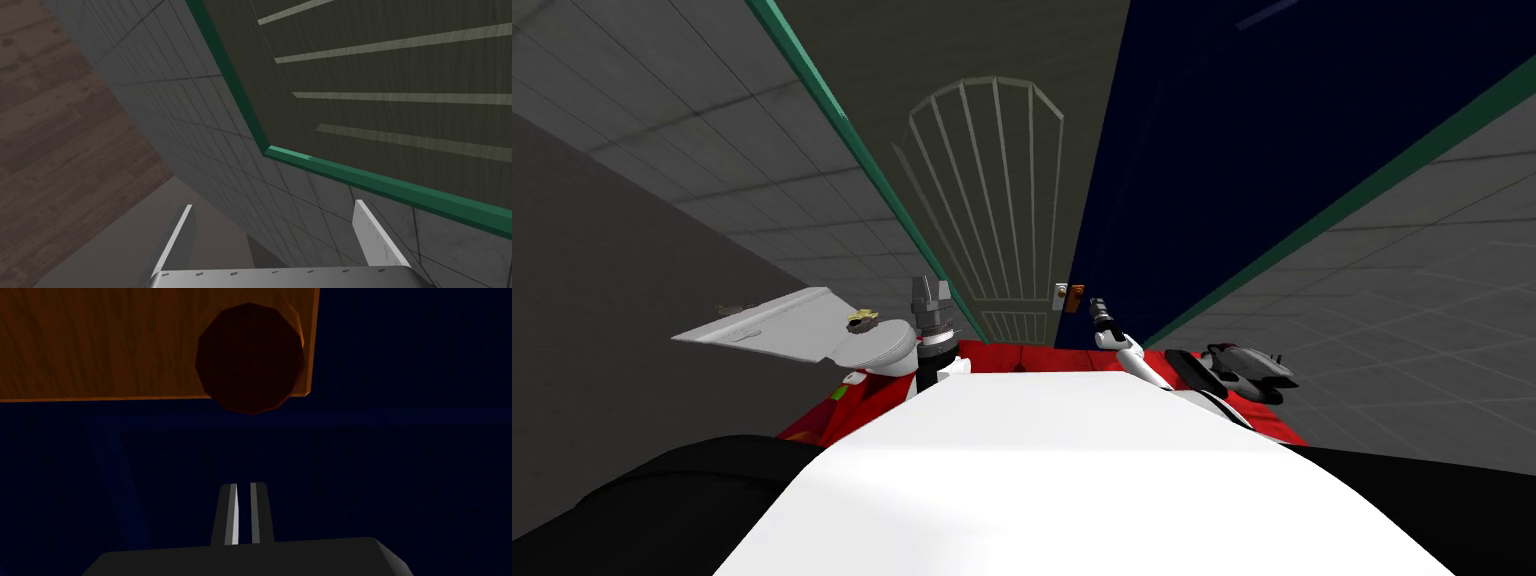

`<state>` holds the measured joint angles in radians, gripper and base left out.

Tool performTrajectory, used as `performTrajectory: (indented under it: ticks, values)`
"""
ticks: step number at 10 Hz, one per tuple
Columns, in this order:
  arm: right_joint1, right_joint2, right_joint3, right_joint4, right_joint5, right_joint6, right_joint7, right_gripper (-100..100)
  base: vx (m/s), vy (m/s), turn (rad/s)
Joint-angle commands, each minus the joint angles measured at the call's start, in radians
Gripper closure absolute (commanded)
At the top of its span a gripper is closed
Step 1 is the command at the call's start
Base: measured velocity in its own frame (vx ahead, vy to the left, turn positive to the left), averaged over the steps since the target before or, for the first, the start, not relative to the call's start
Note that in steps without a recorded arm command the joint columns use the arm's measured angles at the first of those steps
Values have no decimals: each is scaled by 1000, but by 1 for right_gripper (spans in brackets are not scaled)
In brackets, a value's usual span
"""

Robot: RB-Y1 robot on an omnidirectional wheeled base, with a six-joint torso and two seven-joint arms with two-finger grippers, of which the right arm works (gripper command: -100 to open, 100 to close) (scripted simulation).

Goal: Pull the door open

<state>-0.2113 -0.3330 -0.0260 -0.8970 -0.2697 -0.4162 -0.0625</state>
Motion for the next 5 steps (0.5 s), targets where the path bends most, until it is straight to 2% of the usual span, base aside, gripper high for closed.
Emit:
performTrajectory:
  ticks: [1,3,5]
  values:
    - [7,-11,-4,1,-3,3,-4,-100,-157,-73,-88]
    - [11,-14,2,-5,-4,6,-8,-100,-190,-30,-14]
    - [9,-8,17,-17,-3,9,-13,-100,-170,43,34]
